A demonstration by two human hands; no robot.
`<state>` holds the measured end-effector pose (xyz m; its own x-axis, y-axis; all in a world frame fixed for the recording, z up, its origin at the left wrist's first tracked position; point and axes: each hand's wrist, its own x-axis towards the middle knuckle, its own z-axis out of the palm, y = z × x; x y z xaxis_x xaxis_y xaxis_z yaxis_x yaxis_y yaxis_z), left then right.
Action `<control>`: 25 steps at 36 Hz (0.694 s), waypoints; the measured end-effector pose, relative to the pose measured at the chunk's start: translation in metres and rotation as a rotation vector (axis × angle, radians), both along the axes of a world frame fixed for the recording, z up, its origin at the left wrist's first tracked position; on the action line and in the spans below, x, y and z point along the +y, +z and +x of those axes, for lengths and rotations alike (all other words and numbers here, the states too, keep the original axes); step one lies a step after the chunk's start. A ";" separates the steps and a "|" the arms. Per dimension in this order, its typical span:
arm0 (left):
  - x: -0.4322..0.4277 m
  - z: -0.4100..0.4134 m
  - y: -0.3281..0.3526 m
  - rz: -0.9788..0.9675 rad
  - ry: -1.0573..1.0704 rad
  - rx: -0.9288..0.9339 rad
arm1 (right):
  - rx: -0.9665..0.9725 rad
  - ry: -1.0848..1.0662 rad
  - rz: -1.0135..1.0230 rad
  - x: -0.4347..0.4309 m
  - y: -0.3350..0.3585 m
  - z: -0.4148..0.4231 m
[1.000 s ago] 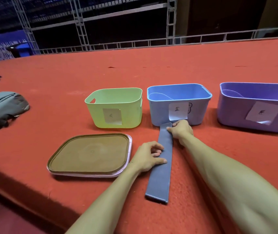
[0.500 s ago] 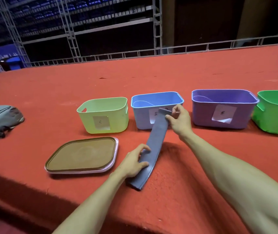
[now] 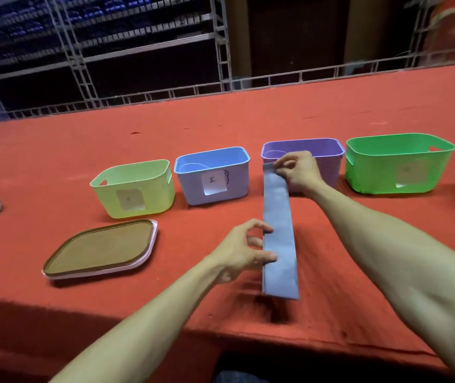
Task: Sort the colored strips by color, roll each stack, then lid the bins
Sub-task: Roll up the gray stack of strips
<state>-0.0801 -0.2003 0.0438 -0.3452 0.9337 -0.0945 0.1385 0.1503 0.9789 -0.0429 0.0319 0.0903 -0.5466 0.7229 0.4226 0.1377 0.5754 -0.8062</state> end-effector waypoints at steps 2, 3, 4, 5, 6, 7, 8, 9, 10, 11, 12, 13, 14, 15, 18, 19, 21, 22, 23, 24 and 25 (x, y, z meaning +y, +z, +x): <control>0.004 0.011 -0.007 -0.030 -0.002 -0.018 | -0.046 0.011 -0.034 0.007 -0.015 0.008; 0.006 0.015 -0.012 -0.046 -0.004 -0.016 | -0.068 0.014 -0.047 0.011 -0.024 0.012; 0.008 0.018 -0.018 -0.065 -0.008 -0.013 | -0.088 0.025 -0.060 0.014 -0.033 0.015; 0.008 0.021 -0.023 -0.087 -0.014 -0.006 | -0.103 0.042 -0.077 0.016 -0.041 0.018; 0.009 0.023 -0.027 -0.111 -0.018 0.002 | -0.114 0.057 -0.093 0.018 -0.051 0.020; 0.010 0.024 -0.031 -0.135 -0.019 0.015 | -0.127 0.064 -0.102 0.020 -0.060 0.021; 0.010 0.024 -0.034 -0.158 -0.020 0.025 | -0.140 0.067 -0.108 0.023 -0.069 0.022; 0.011 0.024 -0.037 -0.181 -0.022 0.037 | -0.154 0.069 -0.111 0.025 -0.078 0.022; 0.011 0.022 -0.039 -0.201 -0.025 0.047 | -0.162 0.074 -0.112 0.028 -0.087 0.022; 0.012 0.021 -0.040 -0.217 -0.030 0.063 | -0.173 0.077 -0.104 0.030 -0.094 0.021; 0.013 0.018 -0.042 -0.231 -0.032 0.084 | -0.180 0.079 -0.090 0.031 -0.100 0.020; 0.014 0.016 -0.043 -0.242 -0.036 0.111 | -0.186 0.081 -0.082 0.032 -0.105 0.018; 0.015 0.015 -0.044 -0.252 -0.040 0.144 | -0.189 0.086 -0.077 0.032 -0.109 0.017; 0.016 0.013 -0.045 -0.261 -0.045 0.183 | -0.191 0.092 -0.076 0.031 -0.111 0.015; 0.021 0.008 -0.047 -0.292 -0.067 0.284 | -0.198 0.124 -0.069 0.029 -0.118 0.008; 0.023 0.005 -0.048 -0.303 -0.078 0.324 | -0.210 0.132 -0.064 0.028 -0.120 0.007; 0.028 0.001 -0.048 -0.327 -0.121 0.403 | -0.245 0.135 -0.047 0.028 -0.124 0.003; 0.029 -0.002 -0.047 -0.339 -0.151 0.440 | -0.255 0.135 -0.035 0.028 -0.125 0.003; 0.031 -0.004 -0.045 -0.356 -0.189 0.485 | -0.259 0.132 -0.029 0.028 -0.126 0.003; 0.034 -0.006 -0.043 -0.380 -0.231 0.531 | -0.260 0.131 -0.024 0.029 -0.127 0.003; 0.037 -0.009 -0.041 -0.405 -0.269 0.567 | -0.259 0.128 -0.022 0.030 -0.129 0.003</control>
